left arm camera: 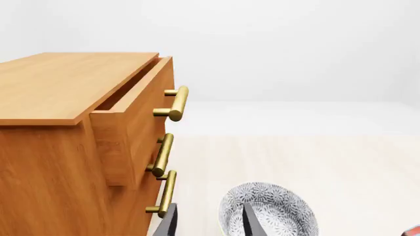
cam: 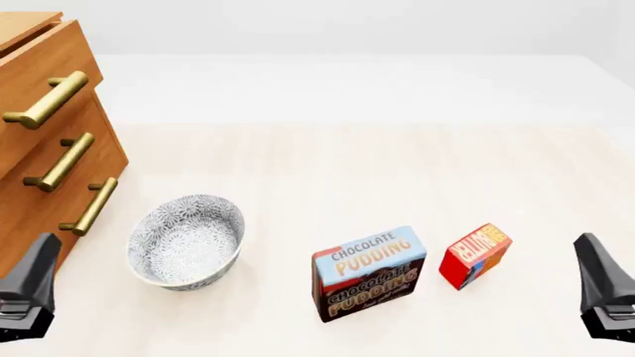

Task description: Put the butter at the back in the top drawer of the cabinet and close it.

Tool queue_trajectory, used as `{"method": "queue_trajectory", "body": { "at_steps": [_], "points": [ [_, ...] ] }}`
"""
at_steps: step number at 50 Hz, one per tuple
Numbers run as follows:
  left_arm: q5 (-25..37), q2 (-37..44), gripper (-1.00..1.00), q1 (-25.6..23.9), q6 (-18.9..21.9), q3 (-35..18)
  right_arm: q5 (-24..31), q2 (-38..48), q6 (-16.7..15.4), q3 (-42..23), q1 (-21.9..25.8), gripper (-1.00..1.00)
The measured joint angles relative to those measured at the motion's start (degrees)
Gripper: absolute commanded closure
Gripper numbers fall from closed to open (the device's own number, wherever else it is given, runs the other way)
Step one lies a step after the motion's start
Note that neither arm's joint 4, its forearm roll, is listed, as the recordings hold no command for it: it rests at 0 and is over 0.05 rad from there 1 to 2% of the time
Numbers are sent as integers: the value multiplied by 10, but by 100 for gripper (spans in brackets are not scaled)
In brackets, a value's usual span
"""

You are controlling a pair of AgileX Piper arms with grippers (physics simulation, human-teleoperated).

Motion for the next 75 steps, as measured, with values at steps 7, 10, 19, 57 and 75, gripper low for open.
{"method": "queue_trajectory", "body": {
  "at_steps": [7, 10, 19, 57, 75],
  "points": [
    [-1, 4, -100, 1, 0, -1, 0, 1, 0, -1, 0, -100],
    [9, 4, -100, -2, 16, -11, 0, 2, 0, -1, 0, -100],
    [67, 0, -100, -32, 123, -77, -1, 2, 0, -1, 0, -100],
    [149, 19, -100, -109, 353, -151, -1, 3, 0, -1, 0, -100],
    [147, 71, -100, -124, 445, -174, -1, 3, 0, -1, 0, -100]
  ]
}}
